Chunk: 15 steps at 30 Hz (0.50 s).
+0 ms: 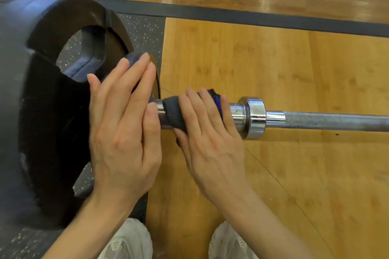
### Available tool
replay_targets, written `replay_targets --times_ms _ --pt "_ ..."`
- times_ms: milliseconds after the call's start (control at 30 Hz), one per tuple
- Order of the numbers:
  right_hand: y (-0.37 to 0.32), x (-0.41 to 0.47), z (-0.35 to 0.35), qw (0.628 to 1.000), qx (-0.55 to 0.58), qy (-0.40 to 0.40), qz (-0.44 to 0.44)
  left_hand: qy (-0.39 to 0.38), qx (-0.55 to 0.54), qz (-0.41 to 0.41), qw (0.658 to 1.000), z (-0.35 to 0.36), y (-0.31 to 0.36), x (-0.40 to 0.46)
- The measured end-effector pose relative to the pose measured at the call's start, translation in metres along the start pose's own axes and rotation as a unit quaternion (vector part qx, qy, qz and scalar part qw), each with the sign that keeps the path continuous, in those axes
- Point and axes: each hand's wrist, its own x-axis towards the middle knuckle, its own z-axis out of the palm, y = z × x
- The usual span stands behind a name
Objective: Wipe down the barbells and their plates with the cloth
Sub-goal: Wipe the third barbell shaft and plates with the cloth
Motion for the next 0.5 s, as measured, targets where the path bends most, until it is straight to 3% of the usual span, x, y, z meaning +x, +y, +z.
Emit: replay_targets --times_ms 133,233,333,500 --pt "0.007 -0.012 -0.003 0.999 -0.028 0.029 0.029 0.002 0.0 0.001 1.0 -0.001 -0.001 -0.002" --pt "-0.025 0.006 0.012 0.999 0.014 0.027 -0.014 0.002 -0.001 0.003 1.0 -0.001 -0.001 -0.003" --pt "-0.005 0.004 0.009 0.998 0.005 0.022 -0.05 -0.004 0.003 0.002 1.0 -0.001 -0.001 -0.001" --pt "0.009 -0.017 0.001 0.999 -0.016 0.035 -0.012 0.002 0.005 -0.004 1.0 0.0 -0.001 -0.001"
